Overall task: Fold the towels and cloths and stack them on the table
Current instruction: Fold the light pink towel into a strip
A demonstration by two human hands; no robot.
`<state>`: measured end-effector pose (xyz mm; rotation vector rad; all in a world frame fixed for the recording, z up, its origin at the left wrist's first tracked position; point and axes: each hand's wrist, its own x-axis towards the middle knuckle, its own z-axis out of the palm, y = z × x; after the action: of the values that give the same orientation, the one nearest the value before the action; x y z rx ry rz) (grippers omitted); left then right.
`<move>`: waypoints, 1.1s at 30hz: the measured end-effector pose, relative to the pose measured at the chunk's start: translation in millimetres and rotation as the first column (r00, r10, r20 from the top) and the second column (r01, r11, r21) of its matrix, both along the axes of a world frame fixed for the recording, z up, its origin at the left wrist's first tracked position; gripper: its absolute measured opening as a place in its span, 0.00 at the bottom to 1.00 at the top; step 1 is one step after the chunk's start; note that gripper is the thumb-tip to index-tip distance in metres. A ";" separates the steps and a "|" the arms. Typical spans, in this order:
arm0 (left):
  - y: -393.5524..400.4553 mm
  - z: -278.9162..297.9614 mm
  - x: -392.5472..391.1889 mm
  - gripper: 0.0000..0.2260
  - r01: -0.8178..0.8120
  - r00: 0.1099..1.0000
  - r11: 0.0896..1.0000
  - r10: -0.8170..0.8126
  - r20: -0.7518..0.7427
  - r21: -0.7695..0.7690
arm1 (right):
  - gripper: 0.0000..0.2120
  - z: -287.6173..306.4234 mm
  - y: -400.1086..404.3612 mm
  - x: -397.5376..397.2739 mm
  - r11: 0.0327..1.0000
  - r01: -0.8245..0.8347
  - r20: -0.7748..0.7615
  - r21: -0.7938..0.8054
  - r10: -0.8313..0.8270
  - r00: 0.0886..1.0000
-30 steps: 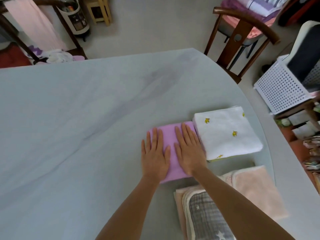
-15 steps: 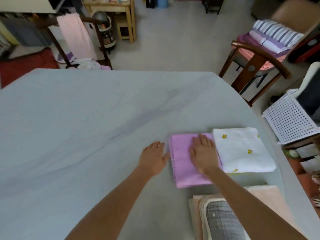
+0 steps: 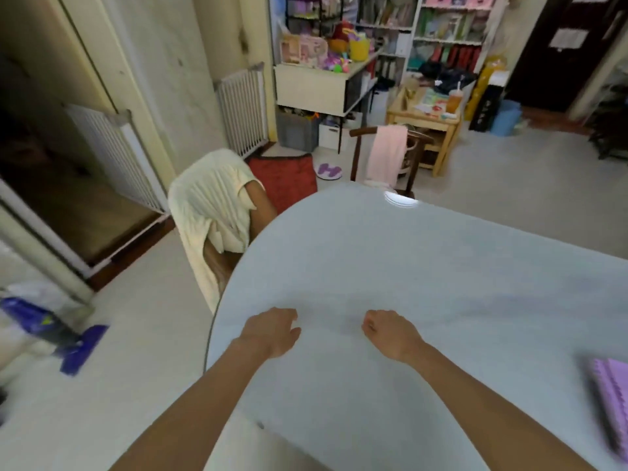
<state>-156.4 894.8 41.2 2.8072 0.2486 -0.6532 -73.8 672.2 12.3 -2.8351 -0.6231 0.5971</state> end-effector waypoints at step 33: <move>543.7 -22.3 33.9 0.15 0.092 0.996 0.993 -0.092 0.009 -0.075 | 0.12 -22.2 611.7 57.1 0.999 0.037 -0.151 0.039 -0.030 0.988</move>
<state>-122.5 1438.4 18.9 2.7610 0.0919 -0.6602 -16.7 1283.9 -10.0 -2.7243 -0.5533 0.7748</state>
